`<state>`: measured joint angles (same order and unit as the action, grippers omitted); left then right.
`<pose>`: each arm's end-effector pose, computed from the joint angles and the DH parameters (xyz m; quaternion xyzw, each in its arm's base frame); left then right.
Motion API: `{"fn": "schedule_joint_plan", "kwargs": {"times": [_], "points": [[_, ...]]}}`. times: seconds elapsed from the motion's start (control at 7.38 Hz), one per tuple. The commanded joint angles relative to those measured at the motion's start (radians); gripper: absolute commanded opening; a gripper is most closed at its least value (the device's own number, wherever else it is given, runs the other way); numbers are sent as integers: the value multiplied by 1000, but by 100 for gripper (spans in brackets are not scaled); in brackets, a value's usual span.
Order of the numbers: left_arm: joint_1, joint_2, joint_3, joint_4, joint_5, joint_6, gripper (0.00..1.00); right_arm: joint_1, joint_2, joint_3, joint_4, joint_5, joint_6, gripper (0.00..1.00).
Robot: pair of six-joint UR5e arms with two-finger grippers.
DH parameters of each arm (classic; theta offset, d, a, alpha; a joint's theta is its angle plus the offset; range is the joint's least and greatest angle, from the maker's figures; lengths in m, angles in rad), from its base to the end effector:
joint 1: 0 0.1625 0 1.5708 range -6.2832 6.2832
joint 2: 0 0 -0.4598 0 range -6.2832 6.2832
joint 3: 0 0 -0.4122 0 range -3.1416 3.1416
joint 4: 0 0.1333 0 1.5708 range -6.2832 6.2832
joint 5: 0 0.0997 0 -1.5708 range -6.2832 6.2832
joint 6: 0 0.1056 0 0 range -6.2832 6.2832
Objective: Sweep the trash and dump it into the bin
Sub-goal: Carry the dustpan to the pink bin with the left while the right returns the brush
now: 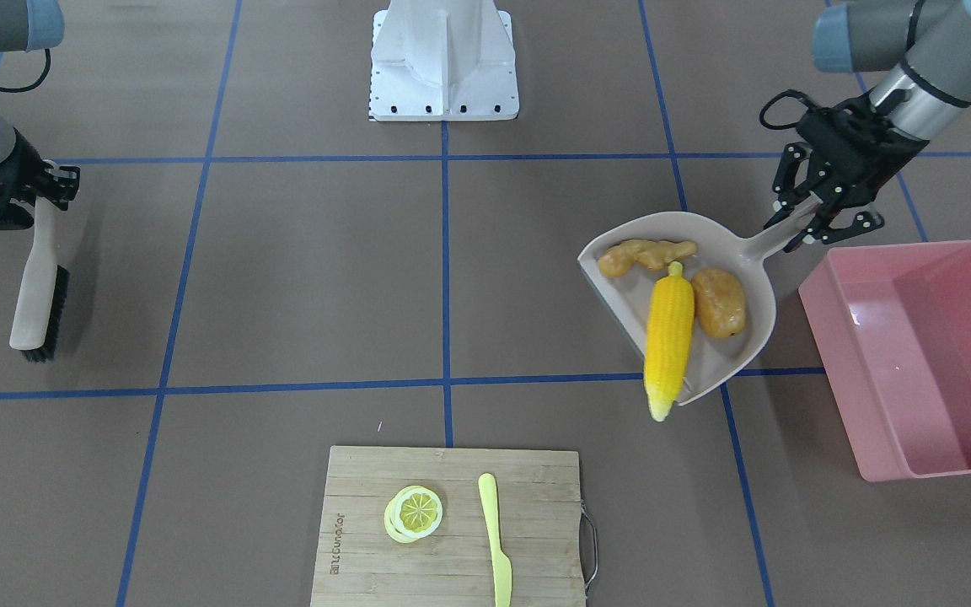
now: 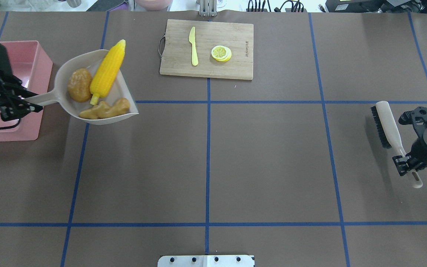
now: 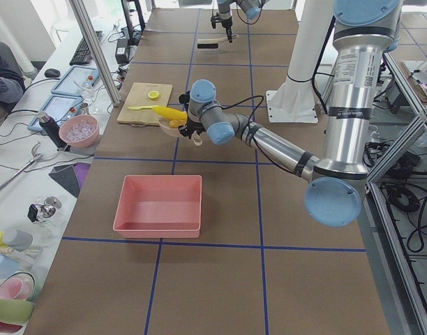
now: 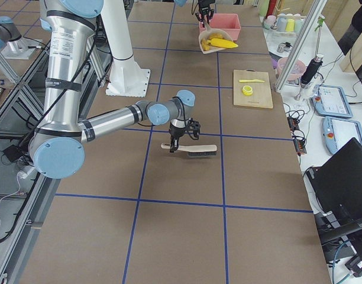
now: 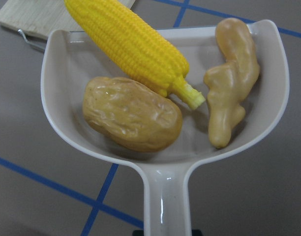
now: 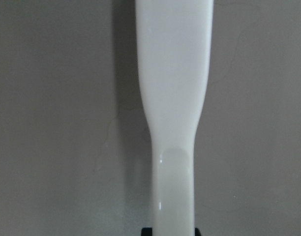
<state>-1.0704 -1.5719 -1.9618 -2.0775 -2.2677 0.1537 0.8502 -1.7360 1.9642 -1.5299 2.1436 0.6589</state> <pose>0.1857 -0.4762 0.4372 0.3492 0.3734 0.4124 0.7541 -0.2369 -0.3850 0.5818 -0.0789 -0.2978 -0.0672 0.9490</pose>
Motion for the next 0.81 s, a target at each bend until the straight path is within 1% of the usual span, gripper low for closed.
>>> {"fn": "schedule_joint_plan", "kwargs": {"times": [0.0,0.27,0.41,0.54,0.68], "points": [[-142,142,-20,-9,-58,4,34,15,-2,-59,62,24,-1,0],[-207,237,-20,-1,-72,6,34,15,9,-82,79,30,1,0],[-248,256,-2,19,-72,57,34,15,22,-105,79,42,2,59],[-323,257,3,111,-79,137,34,21,29,-111,79,59,2,74],[-365,256,7,194,-91,212,34,30,29,-108,80,64,2,99]]}}
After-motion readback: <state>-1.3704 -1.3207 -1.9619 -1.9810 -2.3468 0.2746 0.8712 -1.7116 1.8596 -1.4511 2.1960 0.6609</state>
